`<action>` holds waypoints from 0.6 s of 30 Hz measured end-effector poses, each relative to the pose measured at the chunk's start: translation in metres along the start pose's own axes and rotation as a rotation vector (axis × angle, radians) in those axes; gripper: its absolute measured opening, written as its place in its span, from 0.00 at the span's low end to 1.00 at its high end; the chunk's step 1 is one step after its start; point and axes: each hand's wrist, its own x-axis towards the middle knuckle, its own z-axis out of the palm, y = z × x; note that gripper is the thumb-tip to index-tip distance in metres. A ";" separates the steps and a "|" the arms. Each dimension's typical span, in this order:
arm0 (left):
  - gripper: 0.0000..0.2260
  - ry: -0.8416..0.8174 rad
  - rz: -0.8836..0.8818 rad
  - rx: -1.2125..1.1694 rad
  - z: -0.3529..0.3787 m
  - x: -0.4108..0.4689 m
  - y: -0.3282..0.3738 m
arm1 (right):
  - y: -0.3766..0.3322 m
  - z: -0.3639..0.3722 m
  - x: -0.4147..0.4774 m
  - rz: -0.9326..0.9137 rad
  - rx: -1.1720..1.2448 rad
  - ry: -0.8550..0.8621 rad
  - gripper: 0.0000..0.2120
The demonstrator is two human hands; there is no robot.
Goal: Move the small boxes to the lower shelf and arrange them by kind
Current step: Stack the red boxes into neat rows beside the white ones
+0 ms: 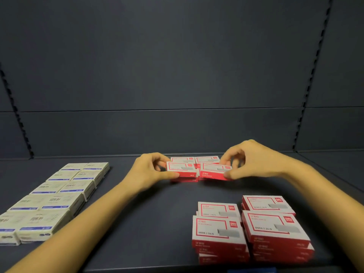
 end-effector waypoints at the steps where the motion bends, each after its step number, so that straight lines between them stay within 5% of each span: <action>1: 0.14 -0.004 -0.022 -0.001 0.002 0.002 -0.003 | 0.006 0.002 0.003 0.009 -0.010 0.021 0.10; 11: 0.15 0.082 -0.036 0.032 0.015 0.003 -0.019 | 0.036 0.029 0.028 0.021 -0.087 0.111 0.19; 18: 0.14 0.090 -0.022 0.036 0.018 0.005 -0.021 | 0.046 0.031 0.026 -0.060 -0.102 0.216 0.12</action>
